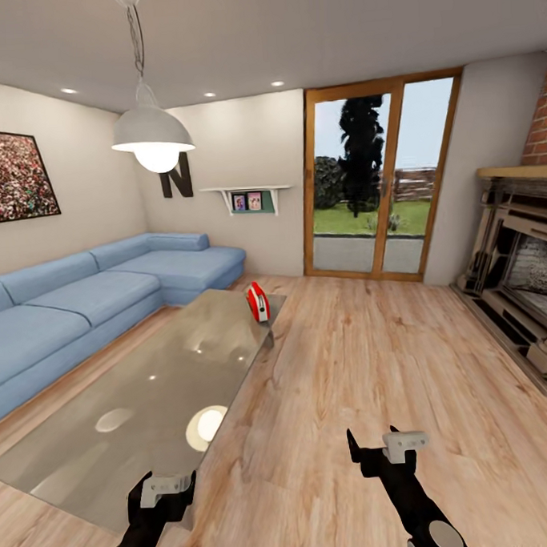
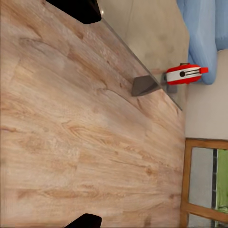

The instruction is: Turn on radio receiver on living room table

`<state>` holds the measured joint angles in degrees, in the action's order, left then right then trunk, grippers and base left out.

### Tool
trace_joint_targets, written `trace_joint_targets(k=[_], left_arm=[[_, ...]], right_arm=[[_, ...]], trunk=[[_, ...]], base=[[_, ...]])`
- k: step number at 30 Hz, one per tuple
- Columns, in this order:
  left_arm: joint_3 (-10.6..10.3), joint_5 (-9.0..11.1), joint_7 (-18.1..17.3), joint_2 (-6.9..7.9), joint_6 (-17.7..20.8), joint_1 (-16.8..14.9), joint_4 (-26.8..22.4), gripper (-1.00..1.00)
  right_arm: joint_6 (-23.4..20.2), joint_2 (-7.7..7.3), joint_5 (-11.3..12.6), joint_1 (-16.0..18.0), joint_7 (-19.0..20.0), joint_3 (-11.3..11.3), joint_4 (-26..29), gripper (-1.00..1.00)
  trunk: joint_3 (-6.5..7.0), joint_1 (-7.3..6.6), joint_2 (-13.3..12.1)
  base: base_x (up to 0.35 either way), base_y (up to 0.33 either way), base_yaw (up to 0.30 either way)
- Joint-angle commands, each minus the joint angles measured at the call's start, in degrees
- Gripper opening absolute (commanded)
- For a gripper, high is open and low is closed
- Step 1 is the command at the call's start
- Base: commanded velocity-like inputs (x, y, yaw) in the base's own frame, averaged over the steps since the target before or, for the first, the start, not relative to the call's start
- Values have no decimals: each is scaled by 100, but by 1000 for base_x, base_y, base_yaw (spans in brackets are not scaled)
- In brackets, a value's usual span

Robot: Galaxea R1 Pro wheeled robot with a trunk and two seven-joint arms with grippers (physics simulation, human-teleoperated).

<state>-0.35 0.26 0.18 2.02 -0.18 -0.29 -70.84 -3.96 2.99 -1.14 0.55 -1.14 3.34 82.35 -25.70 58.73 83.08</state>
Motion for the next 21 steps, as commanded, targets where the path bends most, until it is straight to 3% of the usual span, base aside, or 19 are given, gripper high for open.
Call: trace_joint_targets(k=[1, 21], left_arm=[[0, 0, 0, 0, 0, 0, 0, 100], [0, -1, 0, 0, 0, -1, 0, 100]], right_arm=[[0, 0, 0, -1, 0, 0, 0, 100], [0, 0, 0, 3, 0, 0, 0, 100]], trunk=[[0, 0, 0], [0, 0, 0]], base=[[0, 0, -189], [0, 0, -187]])
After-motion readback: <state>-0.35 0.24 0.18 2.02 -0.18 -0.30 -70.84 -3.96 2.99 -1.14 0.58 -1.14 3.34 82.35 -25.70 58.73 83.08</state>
